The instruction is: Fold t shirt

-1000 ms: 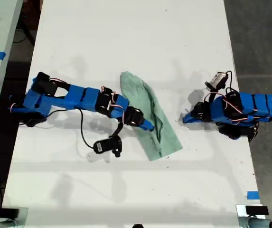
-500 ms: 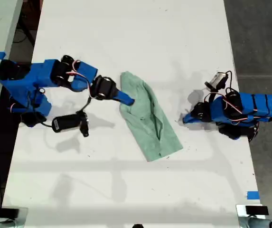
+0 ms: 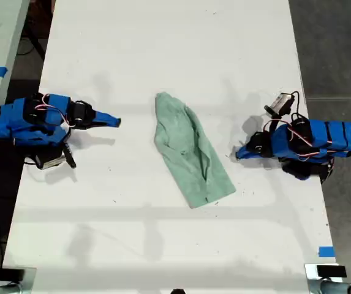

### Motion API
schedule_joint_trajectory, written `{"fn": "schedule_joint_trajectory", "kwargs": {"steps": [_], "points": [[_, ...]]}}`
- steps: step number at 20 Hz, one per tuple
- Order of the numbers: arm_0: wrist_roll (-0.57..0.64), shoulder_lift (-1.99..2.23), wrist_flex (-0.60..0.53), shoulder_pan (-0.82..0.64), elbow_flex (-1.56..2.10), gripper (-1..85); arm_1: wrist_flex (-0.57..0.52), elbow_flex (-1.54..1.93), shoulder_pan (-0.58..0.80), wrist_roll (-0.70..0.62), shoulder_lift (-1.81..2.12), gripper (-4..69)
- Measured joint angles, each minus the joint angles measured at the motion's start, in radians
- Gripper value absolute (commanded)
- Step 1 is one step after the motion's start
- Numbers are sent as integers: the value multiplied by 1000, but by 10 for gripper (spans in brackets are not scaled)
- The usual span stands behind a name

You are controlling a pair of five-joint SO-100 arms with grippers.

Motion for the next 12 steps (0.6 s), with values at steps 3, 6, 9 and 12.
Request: {"fn": "schedule_joint_trajectory", "kwargs": {"steps": [3, 6, 9, 12], "points": [[14, 48, 48, -25, 72, -2, 0, 0, 0, 0, 0, 19], [14, 58, 66, -25, 86, -2, 0, 0, 0, 0, 0, 19], [14, 58, 87, -38, 87, -2, 0, 0, 0, 0, 0, 19], [14, 58, 106, -49, 87, -2, 0, 0, 0, 0, 0, 19]]}}
